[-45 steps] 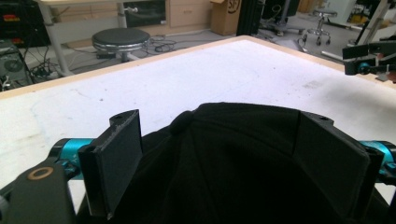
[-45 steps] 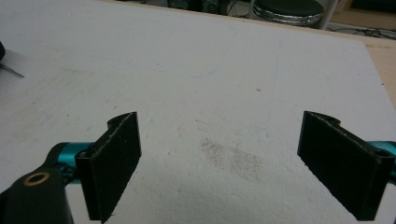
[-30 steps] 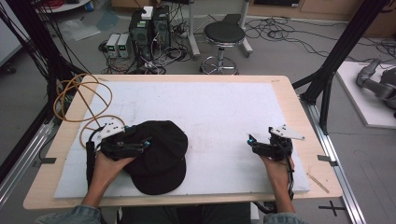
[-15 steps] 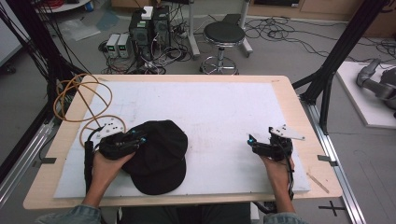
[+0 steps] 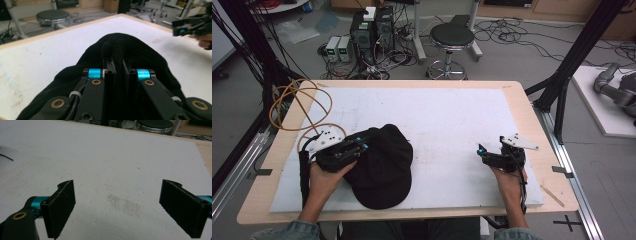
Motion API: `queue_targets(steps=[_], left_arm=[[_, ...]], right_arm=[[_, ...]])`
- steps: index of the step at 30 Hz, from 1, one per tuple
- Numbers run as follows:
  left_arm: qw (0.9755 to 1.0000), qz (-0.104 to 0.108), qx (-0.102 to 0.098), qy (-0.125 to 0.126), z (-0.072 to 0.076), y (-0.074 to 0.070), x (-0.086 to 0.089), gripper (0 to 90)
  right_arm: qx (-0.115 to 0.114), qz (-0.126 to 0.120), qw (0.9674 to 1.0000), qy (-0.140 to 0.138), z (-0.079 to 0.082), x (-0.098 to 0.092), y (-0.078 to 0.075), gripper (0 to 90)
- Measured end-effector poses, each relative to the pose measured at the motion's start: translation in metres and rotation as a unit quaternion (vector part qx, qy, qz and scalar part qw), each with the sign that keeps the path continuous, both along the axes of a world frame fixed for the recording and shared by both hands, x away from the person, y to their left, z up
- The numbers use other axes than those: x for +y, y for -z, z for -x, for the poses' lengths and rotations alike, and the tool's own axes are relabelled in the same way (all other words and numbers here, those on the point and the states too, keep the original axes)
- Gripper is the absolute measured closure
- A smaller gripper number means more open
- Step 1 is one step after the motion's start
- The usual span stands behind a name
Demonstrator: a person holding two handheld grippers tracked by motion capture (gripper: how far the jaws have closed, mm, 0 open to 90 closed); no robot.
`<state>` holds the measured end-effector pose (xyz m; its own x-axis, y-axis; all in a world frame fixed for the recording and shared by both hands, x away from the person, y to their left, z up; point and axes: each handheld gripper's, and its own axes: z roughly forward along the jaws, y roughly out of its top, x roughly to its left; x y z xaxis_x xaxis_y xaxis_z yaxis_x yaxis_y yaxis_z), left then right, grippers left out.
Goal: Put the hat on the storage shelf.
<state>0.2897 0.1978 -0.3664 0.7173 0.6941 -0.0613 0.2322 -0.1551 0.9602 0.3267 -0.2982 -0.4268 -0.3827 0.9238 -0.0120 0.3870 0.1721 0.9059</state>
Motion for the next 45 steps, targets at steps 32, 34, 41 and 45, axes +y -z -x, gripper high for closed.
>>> queue_targets(steps=[32, 34, 41, 45], left_arm=[[0.9955, 0.010, -0.089, 0.031, 0.016, -0.089, -0.004, 83.2], [0.9949, 0.012, -0.097, 0.025, 0.015, -0.100, 0.000, 83.2], [0.9931, 0.014, -0.116, 0.013, 0.015, -0.118, 0.007, 83.2], [0.9924, 0.016, -0.121, 0.010, 0.012, -0.126, 0.011, 83.2]], right_arm=[[0.004, -0.006, 1.0000, 0.001, 0.000, -0.001, 0.000, 13.2], [0.005, -0.006, 1.0000, 0.001, -0.001, -0.002, 0.000, 13.1], [0.001, -0.005, 1.0000, 0.001, -0.001, -0.002, 0.000, 13.2], [0.001, -0.005, 1.0000, 0.000, -0.001, -0.002, 0.000, 13.2]])
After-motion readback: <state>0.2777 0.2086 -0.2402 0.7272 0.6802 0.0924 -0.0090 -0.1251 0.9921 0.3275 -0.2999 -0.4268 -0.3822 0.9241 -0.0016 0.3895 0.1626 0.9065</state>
